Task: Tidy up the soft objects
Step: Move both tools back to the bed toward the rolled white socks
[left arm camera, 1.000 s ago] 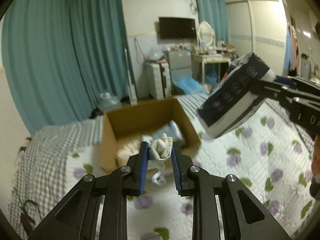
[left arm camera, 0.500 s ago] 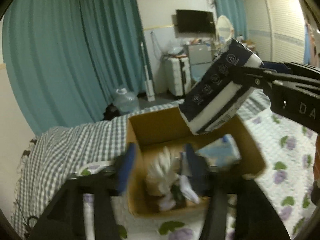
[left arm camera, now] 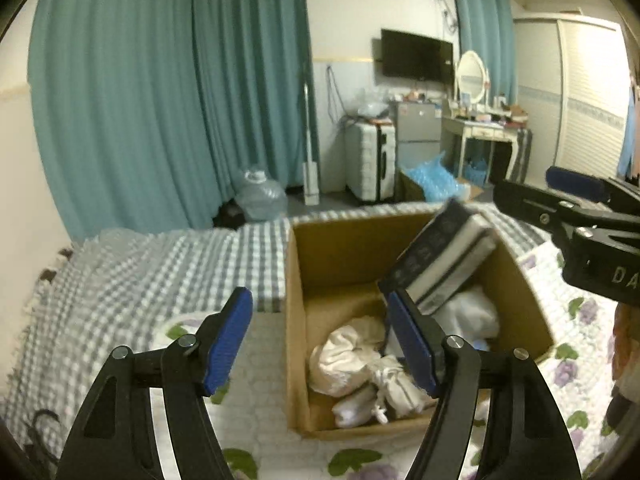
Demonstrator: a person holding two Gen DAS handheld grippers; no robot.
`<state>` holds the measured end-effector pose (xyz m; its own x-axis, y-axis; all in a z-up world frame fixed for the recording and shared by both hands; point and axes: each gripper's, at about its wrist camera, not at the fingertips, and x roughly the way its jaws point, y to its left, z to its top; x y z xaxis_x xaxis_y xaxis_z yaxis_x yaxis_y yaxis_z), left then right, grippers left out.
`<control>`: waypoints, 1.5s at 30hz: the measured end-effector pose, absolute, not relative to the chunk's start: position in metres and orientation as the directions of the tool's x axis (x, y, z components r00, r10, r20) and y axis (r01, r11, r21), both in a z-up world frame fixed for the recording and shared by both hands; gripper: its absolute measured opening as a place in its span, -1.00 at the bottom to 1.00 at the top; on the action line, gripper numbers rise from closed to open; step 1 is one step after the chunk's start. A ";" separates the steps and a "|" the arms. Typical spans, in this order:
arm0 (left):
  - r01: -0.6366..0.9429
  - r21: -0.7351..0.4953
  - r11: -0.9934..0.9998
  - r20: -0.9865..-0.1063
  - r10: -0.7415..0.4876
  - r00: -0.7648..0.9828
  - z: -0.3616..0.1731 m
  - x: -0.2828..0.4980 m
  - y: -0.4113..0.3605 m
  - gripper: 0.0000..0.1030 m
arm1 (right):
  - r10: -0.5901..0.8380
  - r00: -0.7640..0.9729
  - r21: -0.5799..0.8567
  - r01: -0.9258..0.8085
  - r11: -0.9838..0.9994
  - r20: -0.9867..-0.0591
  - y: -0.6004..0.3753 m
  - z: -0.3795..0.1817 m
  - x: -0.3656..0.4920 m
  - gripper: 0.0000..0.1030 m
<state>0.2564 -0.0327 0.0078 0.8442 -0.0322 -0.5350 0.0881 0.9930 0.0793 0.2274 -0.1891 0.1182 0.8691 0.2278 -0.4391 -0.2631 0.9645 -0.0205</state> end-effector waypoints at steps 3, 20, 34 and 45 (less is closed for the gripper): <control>0.084 0.099 0.991 -0.499 -0.024 0.866 0.032 0.237 -0.037 0.39 | 0.235 0.884 -0.022 -0.266 0.964 -0.405 -0.195 0.149 0.203 0.80; 0.007 0.013 1.000 -0.334 -0.002 0.943 0.144 0.089 -0.022 0.78 | 0.202 0.888 -0.138 -0.281 0.950 -0.413 -0.237 0.208 0.042 0.98; 0.027 -0.005 1.000 -0.580 -0.025 0.814 -0.001 0.119 -0.038 0.78 | 0.168 0.672 0.023 -0.219 0.975 -0.721 -0.228 -0.007 0.091 0.98; 0.021 0.012 1.000 -0.695 -0.007 0.719 -0.088 0.162 -0.038 0.78 | 0.148 0.563 0.094 -0.123 0.988 -0.813 -0.219 -0.080 0.135 0.60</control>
<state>0.1619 -0.0381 -0.0881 0.7186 -0.0073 -0.6954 0.0213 0.9997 0.0116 0.1345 -0.2194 -0.0798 0.5633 0.1476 -0.8130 -0.1228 0.9879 0.0943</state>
